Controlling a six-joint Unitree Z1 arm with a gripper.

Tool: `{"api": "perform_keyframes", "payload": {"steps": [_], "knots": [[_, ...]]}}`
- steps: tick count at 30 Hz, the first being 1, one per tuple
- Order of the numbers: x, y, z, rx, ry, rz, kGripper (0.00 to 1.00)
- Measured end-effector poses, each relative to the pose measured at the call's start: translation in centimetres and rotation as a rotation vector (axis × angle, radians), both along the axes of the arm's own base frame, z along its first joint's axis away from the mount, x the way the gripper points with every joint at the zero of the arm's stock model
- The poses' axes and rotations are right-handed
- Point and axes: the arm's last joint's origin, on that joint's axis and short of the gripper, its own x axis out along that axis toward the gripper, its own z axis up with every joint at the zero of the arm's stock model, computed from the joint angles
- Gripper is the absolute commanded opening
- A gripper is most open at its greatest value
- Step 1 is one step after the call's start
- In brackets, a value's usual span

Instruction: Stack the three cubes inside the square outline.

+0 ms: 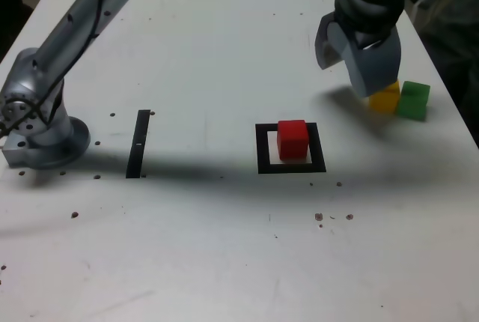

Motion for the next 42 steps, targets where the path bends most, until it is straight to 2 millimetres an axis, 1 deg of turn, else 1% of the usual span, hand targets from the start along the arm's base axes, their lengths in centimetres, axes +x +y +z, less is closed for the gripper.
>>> {"api": "perform_keyframes", "payload": {"steps": [6, 11, 16, 19, 21, 27, 30, 42], "knots": [[0.1, 0.1, -0.5, -0.030, -0.004, -0.018, 0.87], [0.4, -0.6, -0.5, -0.041, -0.019, -0.053, 0.87], [0.8, -0.8, -0.4, -0.038, -0.033, -0.105, 0.87], [0.9, -1.2, -0.5, -0.038, -0.031, -0.143, 0.87], [1.1, -1.4, -0.8, -0.036, -0.025, -0.169, 0.87], [2.0, -1.3, -2.6, -0.036, -0.001, -0.208, 0.87], [2.3, -1.3, -3.0, -0.035, -0.002, -0.217, 0.86], [3.0, -1.4, -2.9, -0.066, -0.070, -0.233, 0.77]]}}
